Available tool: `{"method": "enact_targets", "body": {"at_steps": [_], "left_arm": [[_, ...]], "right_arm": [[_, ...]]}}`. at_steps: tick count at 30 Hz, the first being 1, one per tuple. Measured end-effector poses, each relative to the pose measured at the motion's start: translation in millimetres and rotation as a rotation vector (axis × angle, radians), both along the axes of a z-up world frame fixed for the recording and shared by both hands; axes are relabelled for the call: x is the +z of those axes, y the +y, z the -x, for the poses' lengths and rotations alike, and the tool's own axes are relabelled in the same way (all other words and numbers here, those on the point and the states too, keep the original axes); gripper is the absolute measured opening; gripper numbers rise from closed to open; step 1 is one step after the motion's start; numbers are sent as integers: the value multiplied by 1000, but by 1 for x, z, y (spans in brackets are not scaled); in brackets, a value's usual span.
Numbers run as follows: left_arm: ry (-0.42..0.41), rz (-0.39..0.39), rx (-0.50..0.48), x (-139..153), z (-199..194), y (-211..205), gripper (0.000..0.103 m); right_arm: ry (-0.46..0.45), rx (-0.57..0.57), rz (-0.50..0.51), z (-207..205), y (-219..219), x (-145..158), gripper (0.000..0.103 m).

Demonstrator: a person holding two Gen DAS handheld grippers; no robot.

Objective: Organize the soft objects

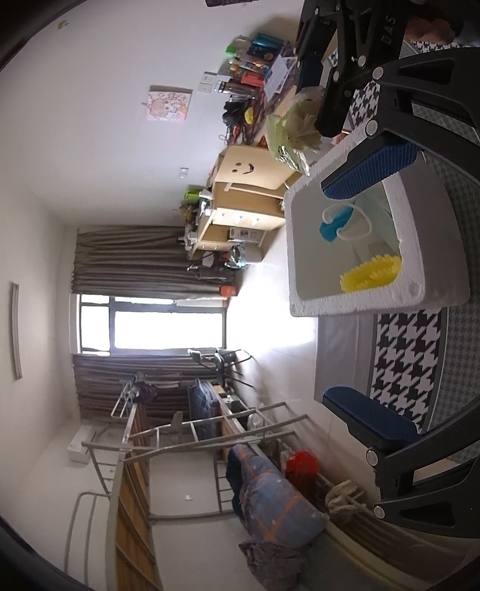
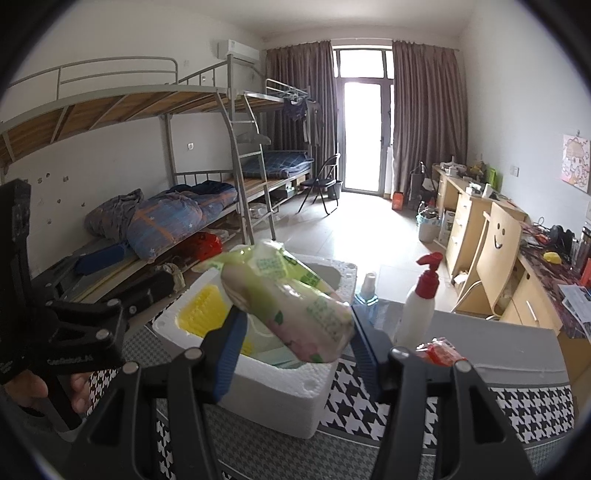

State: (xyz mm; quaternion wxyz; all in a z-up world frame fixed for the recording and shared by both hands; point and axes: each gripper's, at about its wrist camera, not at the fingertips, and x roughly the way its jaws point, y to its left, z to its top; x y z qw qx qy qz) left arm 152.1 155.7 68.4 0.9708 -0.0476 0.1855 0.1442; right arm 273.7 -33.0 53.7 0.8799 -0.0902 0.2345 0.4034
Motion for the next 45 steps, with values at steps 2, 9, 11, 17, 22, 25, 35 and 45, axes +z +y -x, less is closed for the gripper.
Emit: {"method": "enact_targets", "body": {"at_steps": [2,9,11,17,22,25,35,45], "left_arm": [[3,-6,10,-1,2,2,102],[11,-7,45,-5,8,11,102],[14,-2,58,-7,10,13,102],[18,4,66,-10,15,17,102],[17,10,68,-12,18,20,102],[18,20,76,-14,19,22,102],[28,23,67,-18,18,22,102],[15,13,34,-14,18,10,102]], "right_arm": [[9,0,4,-2,3,-2,60],[39,14,10,-10,14,-7,60],[38,14,16,-10,16,-8,60],[75,21,25,-21,24,-13,60],[94,9,31,-29,28,-17,60],[103,-11,43,-33,30,-20,69],[90,3,55,-26,26,-22,79],[57,-13,18,-18,9,-14,91]]}}
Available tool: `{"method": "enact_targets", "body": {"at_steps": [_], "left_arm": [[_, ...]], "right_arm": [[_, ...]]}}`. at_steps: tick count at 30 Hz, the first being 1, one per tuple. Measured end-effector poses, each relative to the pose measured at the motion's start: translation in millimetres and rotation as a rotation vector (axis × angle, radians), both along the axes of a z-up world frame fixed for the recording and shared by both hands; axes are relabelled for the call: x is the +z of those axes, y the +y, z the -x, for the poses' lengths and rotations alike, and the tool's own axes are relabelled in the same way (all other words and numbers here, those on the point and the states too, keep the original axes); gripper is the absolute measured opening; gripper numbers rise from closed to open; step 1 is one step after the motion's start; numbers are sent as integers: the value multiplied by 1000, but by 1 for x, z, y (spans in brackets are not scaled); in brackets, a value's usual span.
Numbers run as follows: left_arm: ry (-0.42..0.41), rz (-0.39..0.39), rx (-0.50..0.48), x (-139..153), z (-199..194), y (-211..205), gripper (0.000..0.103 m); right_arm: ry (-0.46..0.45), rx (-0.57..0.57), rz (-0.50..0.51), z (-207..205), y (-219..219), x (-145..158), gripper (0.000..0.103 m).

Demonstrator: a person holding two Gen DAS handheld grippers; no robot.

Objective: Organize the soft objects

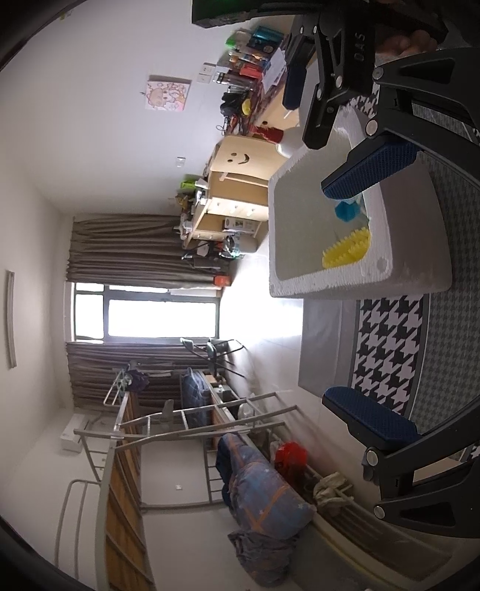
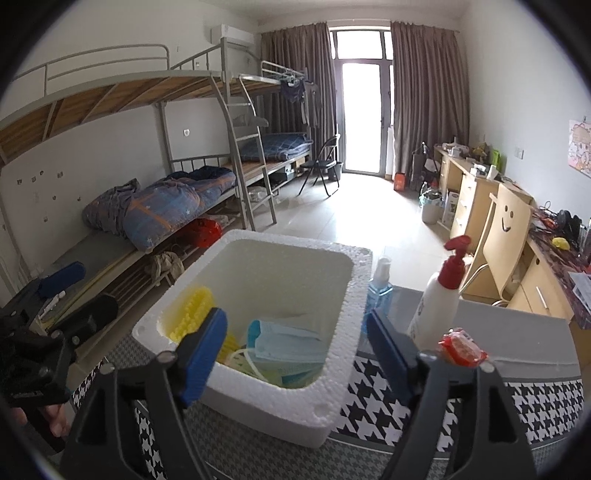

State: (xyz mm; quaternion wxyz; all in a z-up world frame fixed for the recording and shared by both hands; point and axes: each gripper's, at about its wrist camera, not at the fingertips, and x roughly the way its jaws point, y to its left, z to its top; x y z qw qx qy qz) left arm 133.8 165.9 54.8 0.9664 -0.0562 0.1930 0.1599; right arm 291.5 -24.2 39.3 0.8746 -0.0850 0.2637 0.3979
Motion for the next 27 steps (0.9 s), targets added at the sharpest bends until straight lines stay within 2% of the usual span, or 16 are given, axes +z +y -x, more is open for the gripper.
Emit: {"method": "enact_targets", "body": {"at_steps": [3,15,19,27], "left_arm": [[2,-11,-3,2,1,-5,102],[-16,-36,-29,11,17,-32,102],[-24,-21,-43,11,24,-41,102],[-83,-26,-52,7,50,-62,102]], "right_arm": [[-17,-2,-21,6,-9,3,95],[-58,-31,-79,32,-42,14,95],[-64,-40,-88,41,-52,13,95],[-88,-65,-104,64,-76,7,95]]}}
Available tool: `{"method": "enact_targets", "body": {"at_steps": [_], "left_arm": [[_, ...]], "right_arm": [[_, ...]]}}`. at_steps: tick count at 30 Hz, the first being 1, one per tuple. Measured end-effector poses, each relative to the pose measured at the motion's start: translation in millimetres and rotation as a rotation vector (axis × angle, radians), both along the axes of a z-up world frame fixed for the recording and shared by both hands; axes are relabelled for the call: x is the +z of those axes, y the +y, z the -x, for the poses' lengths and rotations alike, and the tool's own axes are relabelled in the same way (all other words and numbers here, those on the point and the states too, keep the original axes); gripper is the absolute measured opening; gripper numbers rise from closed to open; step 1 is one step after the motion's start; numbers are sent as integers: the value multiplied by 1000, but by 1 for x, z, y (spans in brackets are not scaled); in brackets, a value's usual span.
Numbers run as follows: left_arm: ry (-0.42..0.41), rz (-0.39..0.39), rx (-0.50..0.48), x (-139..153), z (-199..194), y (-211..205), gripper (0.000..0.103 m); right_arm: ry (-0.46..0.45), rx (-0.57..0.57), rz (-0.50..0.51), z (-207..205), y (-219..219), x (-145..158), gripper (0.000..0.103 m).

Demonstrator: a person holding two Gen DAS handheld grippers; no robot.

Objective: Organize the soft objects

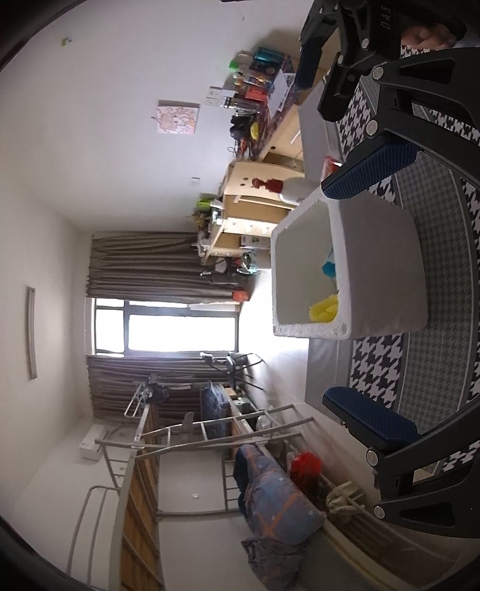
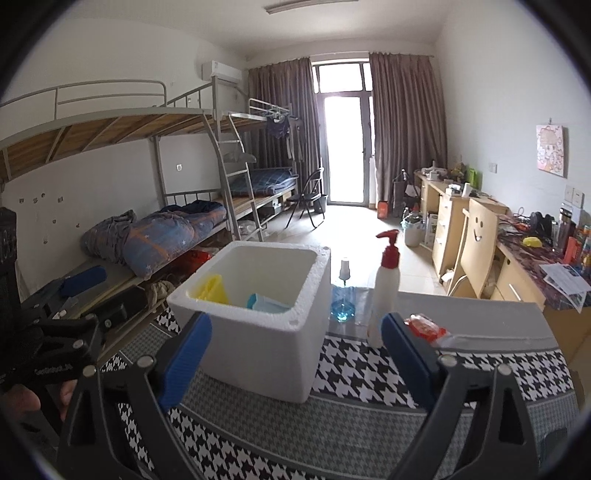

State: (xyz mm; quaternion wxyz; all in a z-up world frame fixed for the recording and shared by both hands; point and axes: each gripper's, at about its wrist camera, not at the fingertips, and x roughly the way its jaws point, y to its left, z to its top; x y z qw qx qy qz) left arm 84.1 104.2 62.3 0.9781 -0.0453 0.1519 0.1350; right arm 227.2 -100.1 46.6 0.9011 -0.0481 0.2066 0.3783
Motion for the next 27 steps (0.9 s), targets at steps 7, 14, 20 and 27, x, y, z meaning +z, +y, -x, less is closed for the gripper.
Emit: {"method": "enact_targets", "body": {"at_steps": [7,14,20,27], "left_arm": [[-16,-5,-9,-2,18,-16,102],[-15,-50,-20,-6,32,-37,102],[-43,-46,-19,-10,47,-43,102],[-50,-60,-16,-15,57,-48,102]], "right_arm": [[-27,-27,-30,26,-21,-7,95],[-46,-29,-51,41,-38,-8,96],[-62,-39,-66,54,-51,-13,97],[-104,-17,-87,74,-60,-19,102]]}}
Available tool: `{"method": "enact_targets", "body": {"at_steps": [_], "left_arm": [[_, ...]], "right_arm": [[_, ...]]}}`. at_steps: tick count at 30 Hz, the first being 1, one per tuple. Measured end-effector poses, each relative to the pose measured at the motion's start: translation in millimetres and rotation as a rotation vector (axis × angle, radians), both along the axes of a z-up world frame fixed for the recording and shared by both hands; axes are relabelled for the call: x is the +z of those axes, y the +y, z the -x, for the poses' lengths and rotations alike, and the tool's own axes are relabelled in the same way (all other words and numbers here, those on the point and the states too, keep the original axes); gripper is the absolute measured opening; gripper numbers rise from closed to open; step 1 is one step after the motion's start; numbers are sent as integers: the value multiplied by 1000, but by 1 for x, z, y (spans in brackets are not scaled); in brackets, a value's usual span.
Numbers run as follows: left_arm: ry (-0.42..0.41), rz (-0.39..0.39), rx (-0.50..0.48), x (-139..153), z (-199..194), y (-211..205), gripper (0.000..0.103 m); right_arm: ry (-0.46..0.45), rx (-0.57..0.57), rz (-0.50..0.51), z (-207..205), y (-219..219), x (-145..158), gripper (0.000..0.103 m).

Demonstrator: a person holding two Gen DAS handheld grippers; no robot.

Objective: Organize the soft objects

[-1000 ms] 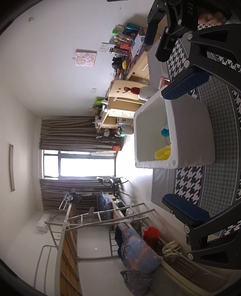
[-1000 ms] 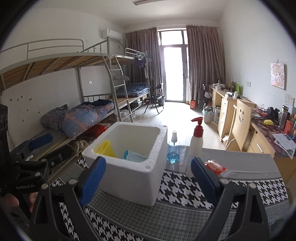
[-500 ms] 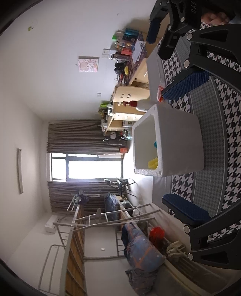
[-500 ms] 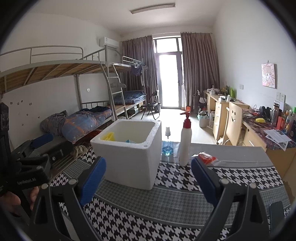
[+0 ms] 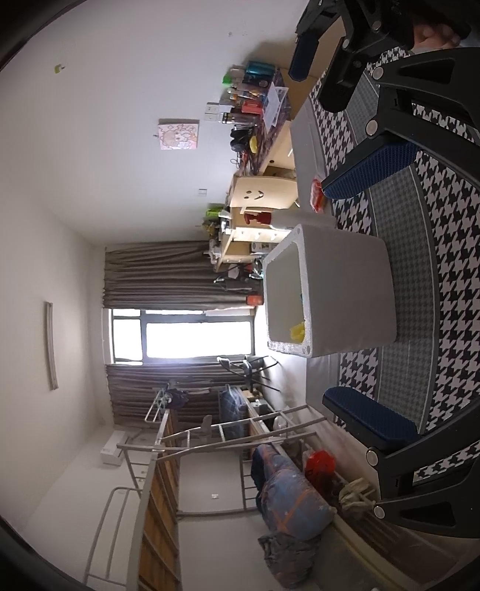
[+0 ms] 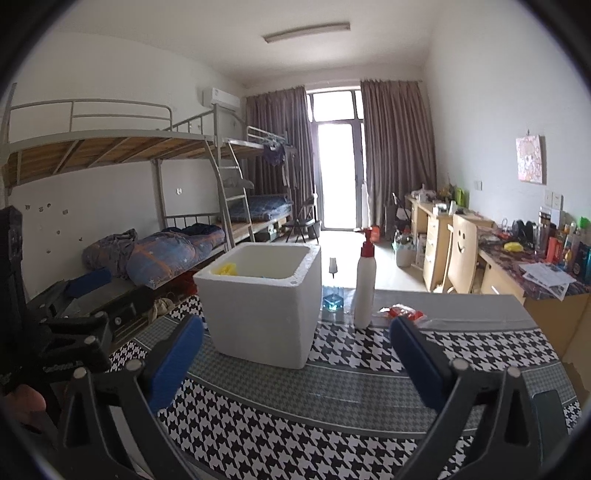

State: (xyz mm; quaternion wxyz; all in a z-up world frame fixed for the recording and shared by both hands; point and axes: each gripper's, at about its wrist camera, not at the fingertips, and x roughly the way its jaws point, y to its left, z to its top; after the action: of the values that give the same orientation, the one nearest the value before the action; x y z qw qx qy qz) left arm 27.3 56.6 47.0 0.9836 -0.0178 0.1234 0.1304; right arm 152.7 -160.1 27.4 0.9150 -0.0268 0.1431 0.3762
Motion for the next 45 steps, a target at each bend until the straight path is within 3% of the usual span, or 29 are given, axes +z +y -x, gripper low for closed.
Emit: {"method": "enact_targets", "body": {"at_steps": [25,45], "left_arm": [[-15,44,-15,-27,22,-5,102],[10,24,-24,-39,29,-7,102]], "right_arm": [[-14,-84,-49,26,-29,-38,102],[-28,-110,-32,43,-28,-51,102]]}}
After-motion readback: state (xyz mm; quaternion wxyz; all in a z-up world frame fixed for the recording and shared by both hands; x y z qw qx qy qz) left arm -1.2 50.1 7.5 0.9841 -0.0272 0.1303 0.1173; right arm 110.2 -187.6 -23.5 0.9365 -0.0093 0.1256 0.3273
